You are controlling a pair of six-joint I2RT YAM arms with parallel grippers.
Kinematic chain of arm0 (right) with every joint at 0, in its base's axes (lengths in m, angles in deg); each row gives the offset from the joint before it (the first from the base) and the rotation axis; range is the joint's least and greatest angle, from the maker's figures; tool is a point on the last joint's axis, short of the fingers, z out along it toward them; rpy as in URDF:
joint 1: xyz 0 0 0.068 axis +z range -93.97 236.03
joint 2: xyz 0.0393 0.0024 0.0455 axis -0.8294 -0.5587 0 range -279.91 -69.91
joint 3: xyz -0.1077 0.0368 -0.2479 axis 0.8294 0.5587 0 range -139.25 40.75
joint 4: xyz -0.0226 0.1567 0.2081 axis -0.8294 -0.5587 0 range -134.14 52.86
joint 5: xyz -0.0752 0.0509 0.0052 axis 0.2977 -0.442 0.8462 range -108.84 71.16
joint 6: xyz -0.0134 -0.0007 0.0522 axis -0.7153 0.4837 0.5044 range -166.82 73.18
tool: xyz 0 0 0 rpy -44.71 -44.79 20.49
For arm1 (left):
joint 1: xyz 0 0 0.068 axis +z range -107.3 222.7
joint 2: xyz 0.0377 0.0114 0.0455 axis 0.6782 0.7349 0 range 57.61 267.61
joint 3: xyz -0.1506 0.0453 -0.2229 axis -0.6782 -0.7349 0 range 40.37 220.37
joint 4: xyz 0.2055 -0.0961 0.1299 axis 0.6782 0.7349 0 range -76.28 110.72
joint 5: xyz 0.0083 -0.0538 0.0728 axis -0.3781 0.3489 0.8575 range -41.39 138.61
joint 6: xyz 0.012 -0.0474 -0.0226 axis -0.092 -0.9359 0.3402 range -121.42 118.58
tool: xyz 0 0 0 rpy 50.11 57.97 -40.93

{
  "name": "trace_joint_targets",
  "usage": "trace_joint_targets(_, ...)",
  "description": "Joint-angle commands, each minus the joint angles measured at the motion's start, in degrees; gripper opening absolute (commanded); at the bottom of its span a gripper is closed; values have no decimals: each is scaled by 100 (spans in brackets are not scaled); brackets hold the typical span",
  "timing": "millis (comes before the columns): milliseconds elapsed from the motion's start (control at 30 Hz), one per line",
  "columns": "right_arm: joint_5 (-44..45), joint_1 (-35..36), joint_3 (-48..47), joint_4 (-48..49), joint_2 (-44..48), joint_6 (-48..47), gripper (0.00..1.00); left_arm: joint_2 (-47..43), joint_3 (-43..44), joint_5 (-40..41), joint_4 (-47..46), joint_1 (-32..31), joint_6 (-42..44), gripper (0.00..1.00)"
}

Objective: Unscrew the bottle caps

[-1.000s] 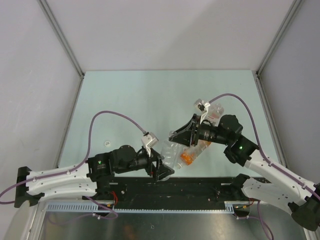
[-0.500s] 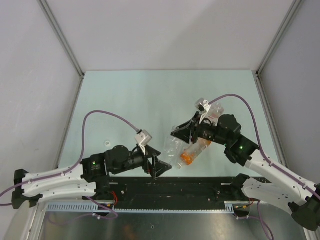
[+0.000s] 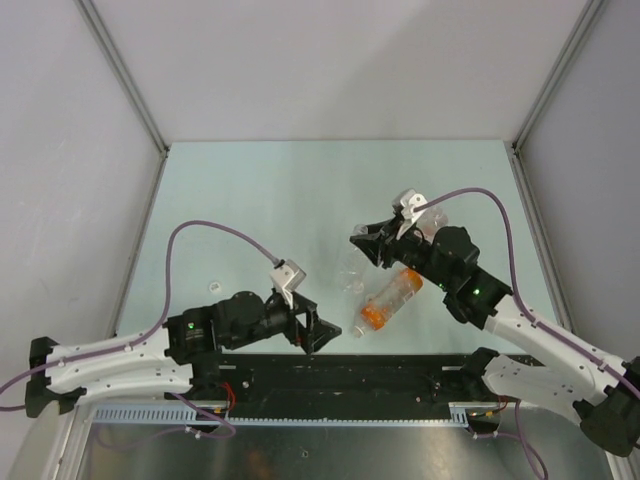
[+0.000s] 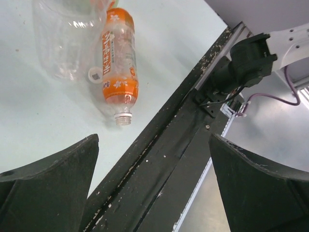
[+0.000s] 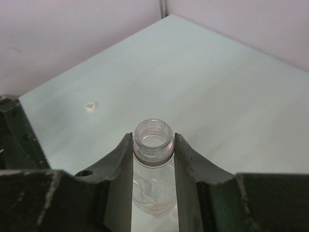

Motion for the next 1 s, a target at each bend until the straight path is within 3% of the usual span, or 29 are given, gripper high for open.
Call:
trace_joint_targets(0, 254, -1, -203, 946, -275, -886, 0, 175, 212, 78, -1, -38, -82, 99)
trace_joint_targets(433, 879, -110, -226, 2417, -1470, -1484, 0, 605, 281, 103, 19, -88, -63, 99)
trace_joint_targets(833, 740, -981, -578, 2868, -2739, -979, 0, 434, 142, 57, 53, -101, -132, 99)
trace_joint_targets(967, 963, -1017, -646, 2834, -3089, -894, 6, 379, 122, 131, 60, -104, -105, 99)
